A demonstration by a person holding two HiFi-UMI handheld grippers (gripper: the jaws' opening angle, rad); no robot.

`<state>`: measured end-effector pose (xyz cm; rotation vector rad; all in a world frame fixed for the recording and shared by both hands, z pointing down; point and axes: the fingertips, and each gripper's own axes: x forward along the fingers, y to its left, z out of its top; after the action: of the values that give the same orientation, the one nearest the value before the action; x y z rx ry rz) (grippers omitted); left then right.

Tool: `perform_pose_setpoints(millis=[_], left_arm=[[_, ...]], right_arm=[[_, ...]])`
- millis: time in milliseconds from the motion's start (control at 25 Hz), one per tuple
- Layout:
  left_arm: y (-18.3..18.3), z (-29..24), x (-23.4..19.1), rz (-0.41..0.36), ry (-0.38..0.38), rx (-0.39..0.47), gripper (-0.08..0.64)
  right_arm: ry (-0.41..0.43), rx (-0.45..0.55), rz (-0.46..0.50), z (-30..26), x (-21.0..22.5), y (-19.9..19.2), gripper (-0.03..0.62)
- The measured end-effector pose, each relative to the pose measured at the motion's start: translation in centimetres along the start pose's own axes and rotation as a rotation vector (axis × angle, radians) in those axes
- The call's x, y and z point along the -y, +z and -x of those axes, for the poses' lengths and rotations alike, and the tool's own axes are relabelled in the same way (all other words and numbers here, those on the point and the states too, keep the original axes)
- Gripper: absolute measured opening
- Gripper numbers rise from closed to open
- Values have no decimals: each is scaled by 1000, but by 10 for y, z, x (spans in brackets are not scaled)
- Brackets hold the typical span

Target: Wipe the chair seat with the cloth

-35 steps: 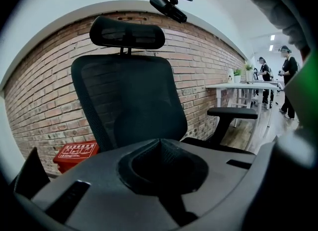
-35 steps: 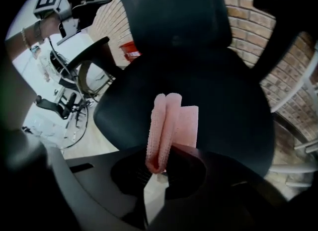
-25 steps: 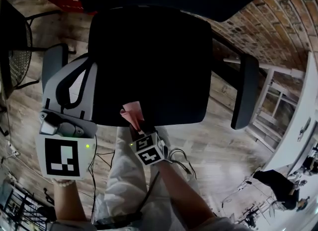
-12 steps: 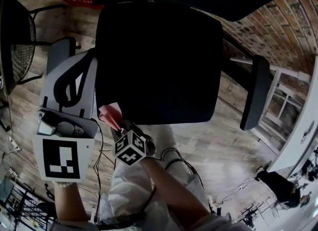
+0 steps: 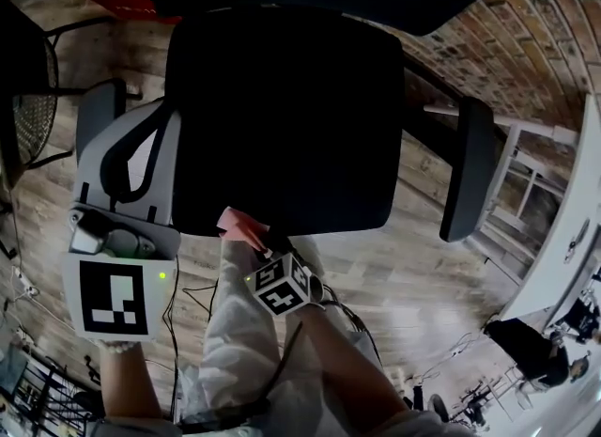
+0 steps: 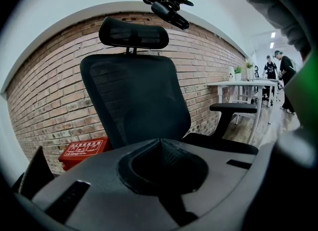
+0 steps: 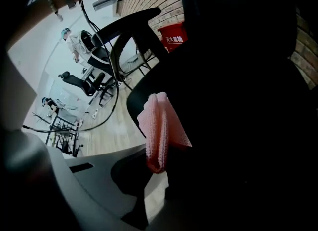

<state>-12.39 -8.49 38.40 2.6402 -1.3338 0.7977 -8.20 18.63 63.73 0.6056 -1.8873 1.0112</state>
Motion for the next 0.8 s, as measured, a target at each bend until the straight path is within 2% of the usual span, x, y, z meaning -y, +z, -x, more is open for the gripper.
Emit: perform_pose_setpoints(millis=[520, 680, 800], left_arm=[[21, -12, 48, -5, -68, 6, 18], [24, -11, 57, -4, -75, 5, 18], [27, -11, 62, -12, -76, 11, 18]], right_arm=[[-387, -52, -222, 104, 162, -103, 54], [-471, -67, -261, 136, 196, -131, 54], [-496, -75, -280, 147, 210, -143, 54]])
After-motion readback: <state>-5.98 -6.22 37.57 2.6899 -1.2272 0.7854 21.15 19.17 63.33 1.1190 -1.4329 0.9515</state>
